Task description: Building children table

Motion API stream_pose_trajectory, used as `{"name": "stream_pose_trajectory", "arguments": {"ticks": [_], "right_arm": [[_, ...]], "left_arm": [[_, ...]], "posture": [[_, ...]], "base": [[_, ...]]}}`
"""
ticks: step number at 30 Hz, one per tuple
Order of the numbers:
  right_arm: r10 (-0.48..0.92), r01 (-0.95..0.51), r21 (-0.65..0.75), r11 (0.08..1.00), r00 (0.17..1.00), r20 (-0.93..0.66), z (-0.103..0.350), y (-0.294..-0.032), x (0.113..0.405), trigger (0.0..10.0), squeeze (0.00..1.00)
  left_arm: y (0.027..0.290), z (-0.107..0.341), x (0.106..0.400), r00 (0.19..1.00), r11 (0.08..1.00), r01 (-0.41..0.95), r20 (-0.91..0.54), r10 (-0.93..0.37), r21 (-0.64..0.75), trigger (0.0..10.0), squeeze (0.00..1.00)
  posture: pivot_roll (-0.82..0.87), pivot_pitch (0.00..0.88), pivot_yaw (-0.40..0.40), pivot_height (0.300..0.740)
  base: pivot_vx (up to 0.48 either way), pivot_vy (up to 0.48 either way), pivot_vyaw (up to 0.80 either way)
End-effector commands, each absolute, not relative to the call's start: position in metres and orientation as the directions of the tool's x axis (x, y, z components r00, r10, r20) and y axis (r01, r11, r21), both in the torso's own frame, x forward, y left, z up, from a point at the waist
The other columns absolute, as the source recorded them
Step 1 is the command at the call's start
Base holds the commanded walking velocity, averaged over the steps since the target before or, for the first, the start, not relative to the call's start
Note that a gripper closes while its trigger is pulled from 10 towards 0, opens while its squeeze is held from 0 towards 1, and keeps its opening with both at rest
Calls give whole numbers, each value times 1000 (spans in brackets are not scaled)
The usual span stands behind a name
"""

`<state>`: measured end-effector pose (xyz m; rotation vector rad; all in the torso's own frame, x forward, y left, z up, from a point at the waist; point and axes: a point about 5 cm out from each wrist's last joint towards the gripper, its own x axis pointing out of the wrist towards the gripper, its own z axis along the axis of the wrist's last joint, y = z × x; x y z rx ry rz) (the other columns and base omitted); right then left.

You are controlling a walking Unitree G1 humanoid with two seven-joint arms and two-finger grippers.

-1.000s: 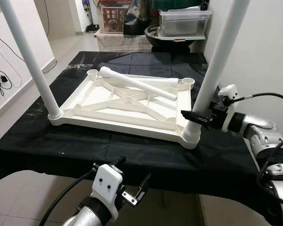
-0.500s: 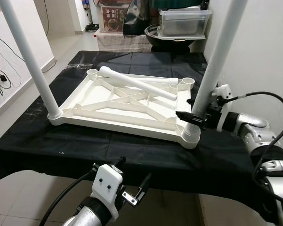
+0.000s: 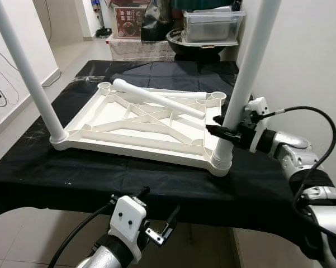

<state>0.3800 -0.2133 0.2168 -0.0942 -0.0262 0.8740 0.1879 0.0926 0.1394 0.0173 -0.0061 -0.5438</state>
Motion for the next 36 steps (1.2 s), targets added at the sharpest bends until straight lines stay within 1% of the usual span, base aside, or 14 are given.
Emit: {"name": "stream_pose_trajectory", "arguments": {"ticks": [1, 4, 9, 11, 16, 18, 20, 22, 23, 24, 29, 30, 35, 36], "right_arm": [[779, -779, -94, 620, 625, -37, 210, -206, 380, 0, 0], [775, -775, -98, 625, 630, -40, 209, -206, 380, 0, 0], [712, -710, -127, 693, 701, -41, 200, -203, 381, 0, 0], [535, -536, -144, 832, 844, -49, 189, -203, 388, 0, 0], [355, -359, -141, 923, 933, -54, 183, -203, 393, 0, 0], [124, -127, -91, 988, 992, -37, 179, -201, 397, 0, 0], [124, -127, -91, 988, 992, -37, 179, -201, 397, 0, 0], [-114, 113, -31, 993, 993, -19, 177, -190, 397, 0, 0], [-114, 113, -31, 993, 993, -19, 177, -190, 397, 0, 0], [-265, 265, 42, 963, 964, -7, 179, -173, 394, 0, 0], [-359, 360, 135, 923, 933, -34, 181, -144, 390, 0, 0], [-367, 371, 171, 913, 928, -56, 181, -130, 390, 0, 0], [-363, 371, 205, 906, 929, -78, 183, -109, 388, 0, 0], [-336, 342, 201, 918, 940, -66, 185, -101, 387, 2510, 0]], "left_arm": [[93, 139, 186, 857, 857, 515, -2, -515, 23, 10000, 0], [93, 139, 186, 857, 857, 515, -3, -515, 23, 10000, 0], [93, 139, 186, 856, 856, 516, -3, -516, 23, 10000, 0], [93, 139, 187, 857, 857, 515, -1, -515, 24, 10000, 0], [94, 139, 188, 858, 857, 514, 0, -514, 26, 10000, 0], [94, 139, 188, 857, 857, 515, -1, -515, 27, 10000, 0], [94, 139, 188, 857, 857, 515, -1, -515, 27, 10000, 0], [94, 139, 189, 857, 857, 515, -1, -515, 28, 10000, 0], [94, 139, 189, 857, 857, 515, -1, -515, 28, 10000, 0], [94, 139, 189, 857, 857, 514, 0, -515, 29, 10000, 0], [93, 139, 189, 857, 857, 515, -1, -515, 30, 10000, 0], [93, 139, 189, 857, 857, 515, -1, -515, 30, 10000, 0], [93, 139, 189, 857, 857, 515, -1, -515, 31, 10000, 0], [92, 139, 189, 857, 856, 515, -1, -516, 30, 10000, 0]], "posture": [[126, 99, -33, 740], [126, 99, -33, 740], [125, 102, -36, 740], [120, 104, -31, 740], [117, 105, -29, 740], [119, 106, -29, 740], [119, 106, -29, 740], [118, 109, -30, 740], [118, 109, -30, 740], [119, 108, -29, 740], [125, 106, -30, 740], [125, 106, -31, 740], [127, 104, -33, 740], [128, 104, -33, 740]], "base": [[0, 0, 0], [0, 0, 0], [0, 0, 0], [0, 0, 0], [0, 0, 0], [0, 0, 0], [0, 0, 0], [0, 0, 0], [0, 0, 0], [0, 0, 0], [0, 0, 0], [0, 0, 0], [0, 0, 0], [0, 0, 0]]}}
